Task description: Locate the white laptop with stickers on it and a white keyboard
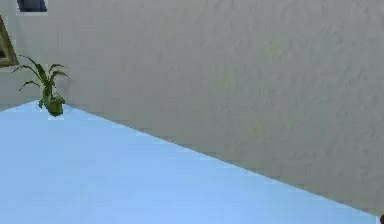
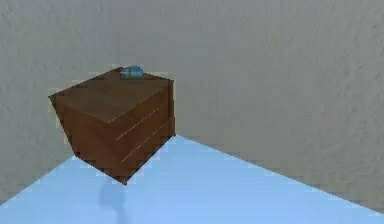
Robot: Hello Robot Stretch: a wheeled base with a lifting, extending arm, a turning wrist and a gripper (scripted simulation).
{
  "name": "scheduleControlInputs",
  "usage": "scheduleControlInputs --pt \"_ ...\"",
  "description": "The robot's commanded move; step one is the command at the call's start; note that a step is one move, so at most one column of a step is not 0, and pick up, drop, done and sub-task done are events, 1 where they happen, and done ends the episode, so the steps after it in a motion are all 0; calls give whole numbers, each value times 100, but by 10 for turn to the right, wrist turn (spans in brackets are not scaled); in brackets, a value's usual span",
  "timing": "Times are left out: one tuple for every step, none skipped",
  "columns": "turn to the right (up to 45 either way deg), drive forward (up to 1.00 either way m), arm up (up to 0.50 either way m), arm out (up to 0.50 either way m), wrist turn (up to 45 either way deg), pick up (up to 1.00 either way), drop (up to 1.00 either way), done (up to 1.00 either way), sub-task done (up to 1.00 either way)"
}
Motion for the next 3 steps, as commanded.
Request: scheduleControlInputs --pt "-450 0 0 0 0 0 0 0 0" --pt "-450 0 0 0 0 0 0 0 0" --pt "-450 0 0 0 0 0 0 0 0"
